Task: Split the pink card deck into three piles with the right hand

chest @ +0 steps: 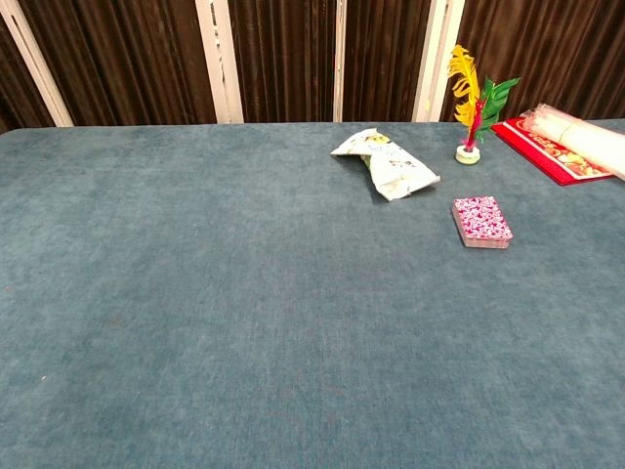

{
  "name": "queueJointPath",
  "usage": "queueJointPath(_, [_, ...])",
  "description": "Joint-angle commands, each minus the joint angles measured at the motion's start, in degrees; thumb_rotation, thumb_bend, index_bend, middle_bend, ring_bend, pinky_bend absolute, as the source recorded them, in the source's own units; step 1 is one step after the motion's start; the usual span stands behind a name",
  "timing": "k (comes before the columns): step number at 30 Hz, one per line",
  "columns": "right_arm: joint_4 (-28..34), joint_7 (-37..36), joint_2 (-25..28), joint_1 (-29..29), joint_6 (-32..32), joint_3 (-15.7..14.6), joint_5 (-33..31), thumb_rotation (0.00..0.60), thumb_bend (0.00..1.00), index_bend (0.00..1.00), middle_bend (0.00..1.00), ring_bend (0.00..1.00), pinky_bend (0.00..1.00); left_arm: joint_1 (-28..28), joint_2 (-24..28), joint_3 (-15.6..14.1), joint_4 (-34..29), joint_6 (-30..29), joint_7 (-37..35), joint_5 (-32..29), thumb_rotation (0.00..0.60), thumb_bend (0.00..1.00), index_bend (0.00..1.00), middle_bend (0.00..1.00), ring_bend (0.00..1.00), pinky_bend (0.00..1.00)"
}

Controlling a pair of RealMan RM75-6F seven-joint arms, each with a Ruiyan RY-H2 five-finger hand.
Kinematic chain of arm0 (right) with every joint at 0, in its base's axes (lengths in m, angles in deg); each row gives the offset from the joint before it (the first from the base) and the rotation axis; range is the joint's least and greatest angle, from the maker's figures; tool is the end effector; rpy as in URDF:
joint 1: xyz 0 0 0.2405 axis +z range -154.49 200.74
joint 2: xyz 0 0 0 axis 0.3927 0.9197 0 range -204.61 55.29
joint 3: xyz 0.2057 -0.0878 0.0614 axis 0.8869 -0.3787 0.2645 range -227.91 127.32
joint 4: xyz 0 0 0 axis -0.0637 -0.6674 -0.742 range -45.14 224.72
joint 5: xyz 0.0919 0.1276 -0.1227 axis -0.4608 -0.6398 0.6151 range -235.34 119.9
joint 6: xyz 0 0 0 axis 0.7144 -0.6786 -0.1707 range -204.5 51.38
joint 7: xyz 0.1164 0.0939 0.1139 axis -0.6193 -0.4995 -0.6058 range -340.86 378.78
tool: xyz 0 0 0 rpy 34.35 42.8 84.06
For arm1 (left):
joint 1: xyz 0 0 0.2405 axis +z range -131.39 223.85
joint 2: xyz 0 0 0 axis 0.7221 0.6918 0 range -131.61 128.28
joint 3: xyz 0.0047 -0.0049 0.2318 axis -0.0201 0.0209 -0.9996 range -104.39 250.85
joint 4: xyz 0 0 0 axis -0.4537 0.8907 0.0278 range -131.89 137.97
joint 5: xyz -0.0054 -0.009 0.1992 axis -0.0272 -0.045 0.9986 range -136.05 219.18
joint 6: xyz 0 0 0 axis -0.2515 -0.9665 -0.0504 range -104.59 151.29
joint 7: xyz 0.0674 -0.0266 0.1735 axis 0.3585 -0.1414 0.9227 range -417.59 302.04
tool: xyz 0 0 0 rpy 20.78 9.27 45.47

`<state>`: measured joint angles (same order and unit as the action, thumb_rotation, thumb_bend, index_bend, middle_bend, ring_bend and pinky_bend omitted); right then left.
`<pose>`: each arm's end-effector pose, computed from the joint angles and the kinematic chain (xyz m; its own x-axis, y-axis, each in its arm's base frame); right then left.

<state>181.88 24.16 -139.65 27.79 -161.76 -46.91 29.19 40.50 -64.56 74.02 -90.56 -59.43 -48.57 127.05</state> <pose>-0.2813 -0.2231 0.1546 0.4679 0.0090 0.8837 -0.8834 -0.0228 0.4680 -0.2873 0.2188 0.1498 0.5382 0.0692 0.8400 0.8426 -0.0252 -0.5379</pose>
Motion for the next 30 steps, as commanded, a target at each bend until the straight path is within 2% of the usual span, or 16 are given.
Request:
queueJointPath(1, [0.13, 0.18, 0.0, 0.0, 0.02, -0.07, 0.03, 0.6, 0.28, 0.0, 0.0, 0.0, 0.0, -0.01, 0.04, -0.06, -0.06, -0.02, -0.22, 0.11, 0.6, 0.02, 0.0, 0.0, 0.0, 0.0])
queueJointPath(12, [1.5, -0.6, 0.32, 0.0, 0.45, -0.14, -0.26, 0.6, 0.28, 0.0, 0.0, 0.0, 0.0, 0.06, 0.16, 0.17, -0.26, -0.06, -0.75, -0.34, 0.6, 0.02, 0.0, 0.0, 0.0, 0.0])
queueJointPath(18, [4.42, -2.93, 1.76, 1.35, 3.4, -0.05, -0.82, 0.6, 0.24, 0.0, 0.0, 0.0, 0.0, 0.16, 0.59, 0.29, -0.68, 0.61, -2.3, -1.5, 0.6, 0.02, 0.0, 0.0, 0.0, 0.0])
queueJointPath(23, [8.53, -0.95, 3.62, 5.24, 9.68, 1.79, -3.92, 0.6, 0.22, 0.0, 0.0, 0.0, 0.0, 0.22, 0.97, 0.8, -1.41, 0.13, -3.37, -1.78, 0.6, 0.02, 0.0, 0.0, 0.0, 0.0])
queueJointPath(30, [12.87, 10.07, 2.41, 14.64, 21.51, 7.09, -14.96, 0.6, 0.22, 0.0, 0.0, 0.0, 0.0, 0.34, 0.72, 0.63, -1.14, -0.76, -3.28, -0.51, 0.6, 0.02, 0.0, 0.0, 0.0, 0.0])
